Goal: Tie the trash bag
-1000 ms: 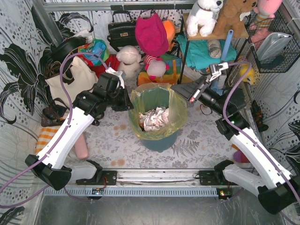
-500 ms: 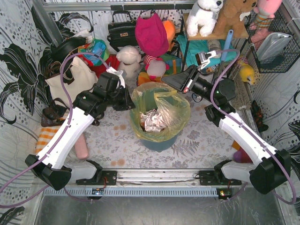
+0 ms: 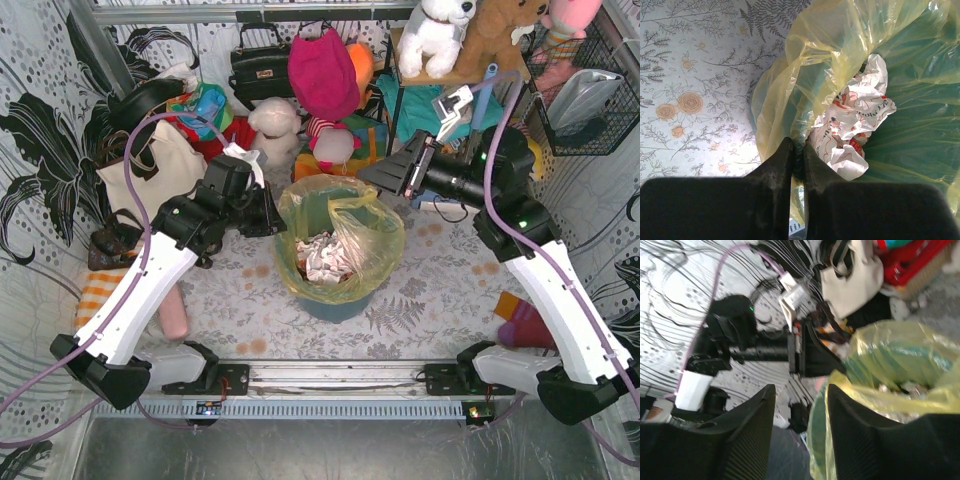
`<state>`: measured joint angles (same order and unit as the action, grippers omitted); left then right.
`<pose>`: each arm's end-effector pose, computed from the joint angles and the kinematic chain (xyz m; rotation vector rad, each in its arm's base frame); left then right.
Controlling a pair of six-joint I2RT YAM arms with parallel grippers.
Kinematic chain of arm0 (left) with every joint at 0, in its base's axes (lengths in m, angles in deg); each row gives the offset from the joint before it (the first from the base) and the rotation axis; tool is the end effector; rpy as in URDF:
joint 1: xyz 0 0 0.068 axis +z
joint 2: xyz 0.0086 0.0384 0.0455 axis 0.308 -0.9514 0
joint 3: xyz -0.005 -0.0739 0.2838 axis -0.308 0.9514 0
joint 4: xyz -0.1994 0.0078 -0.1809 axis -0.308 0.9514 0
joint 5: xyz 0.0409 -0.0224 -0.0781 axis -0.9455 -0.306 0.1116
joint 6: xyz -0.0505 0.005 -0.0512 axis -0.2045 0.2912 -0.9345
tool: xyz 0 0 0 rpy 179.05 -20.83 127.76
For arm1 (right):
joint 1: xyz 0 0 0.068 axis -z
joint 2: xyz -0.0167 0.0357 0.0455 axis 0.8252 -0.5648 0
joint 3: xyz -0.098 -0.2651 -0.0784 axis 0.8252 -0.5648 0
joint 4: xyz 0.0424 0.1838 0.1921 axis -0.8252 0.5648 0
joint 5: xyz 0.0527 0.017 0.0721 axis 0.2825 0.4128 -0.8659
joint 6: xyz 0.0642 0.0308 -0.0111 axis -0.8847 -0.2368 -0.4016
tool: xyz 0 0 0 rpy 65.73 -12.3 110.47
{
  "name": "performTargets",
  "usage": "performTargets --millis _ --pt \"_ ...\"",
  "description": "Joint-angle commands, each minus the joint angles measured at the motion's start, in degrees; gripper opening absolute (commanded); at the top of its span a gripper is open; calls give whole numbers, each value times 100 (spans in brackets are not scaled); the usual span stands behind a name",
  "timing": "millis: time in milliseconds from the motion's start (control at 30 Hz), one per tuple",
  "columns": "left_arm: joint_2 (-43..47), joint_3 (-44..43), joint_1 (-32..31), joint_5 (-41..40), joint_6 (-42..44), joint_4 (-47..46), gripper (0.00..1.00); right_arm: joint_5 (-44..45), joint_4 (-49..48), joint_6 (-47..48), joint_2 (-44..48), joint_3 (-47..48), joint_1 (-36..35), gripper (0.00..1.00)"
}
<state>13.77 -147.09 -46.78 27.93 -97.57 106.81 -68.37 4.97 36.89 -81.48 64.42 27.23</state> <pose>0.2241 -0.1328 0.4024 0.0849 2.3946 -0.6541 0.2047 0.1463 0.5225 -0.2423 1.6151 1.4465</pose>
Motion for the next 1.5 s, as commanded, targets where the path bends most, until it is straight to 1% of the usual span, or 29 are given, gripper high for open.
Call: performTargets --millis 0,100,167,267,567,667,767,900,1067,1133,1267,1367,1467 --pt "138 -86 -16 -11 -15 -404 10 -238 2515 1183 -250 639 -32 49" --pt "124 -36 -16 5 -5 -430 9 -287 2852 1354 -354 712 -97 51" --pt "123 13 -16 8 -16 -443 9 -325 2885 1380 -423 662 -194 54" --pt "110 73 -15 57 -31 -488 9 -303 2858 1409 -588 637 -431 55" --pt "202 418 -12 251 -279 -765 8 -249 2253 1278 -1089 624 -964 61" --pt "291 548 -11 344 -440 -891 7 -234 2102 1253 -1250 695 -1028 61" --pt "413 666 -12 359 -609 -974 6 -76 2060 1273 -1372 853 -1029 60" --pt "617 955 -16 415 -931 -1159 6 328 2121 1344 -1498 1057 -1029 54" --pt "907 1392 -50 647 -1426 -1494 6 443 2217 1449 -1745 1426 -1029 42" --pt "1058 1489 -68 636 -1560 -1569 7 498 2379 1502 -1890 1602 -1029 42" --pt "1179 1597 -74 628 -1701 -1584 10 783 2870 1666 -2060 1876 -1029 43" --pt "1190 1615 -73 604 -1705 -1563 19 867 3192 1792 -2070 1988 -1029 43" --pt "1177 1474 -70 395 -1583 -1432 27 838 3269 1801 -1928 1936 -1038 43"
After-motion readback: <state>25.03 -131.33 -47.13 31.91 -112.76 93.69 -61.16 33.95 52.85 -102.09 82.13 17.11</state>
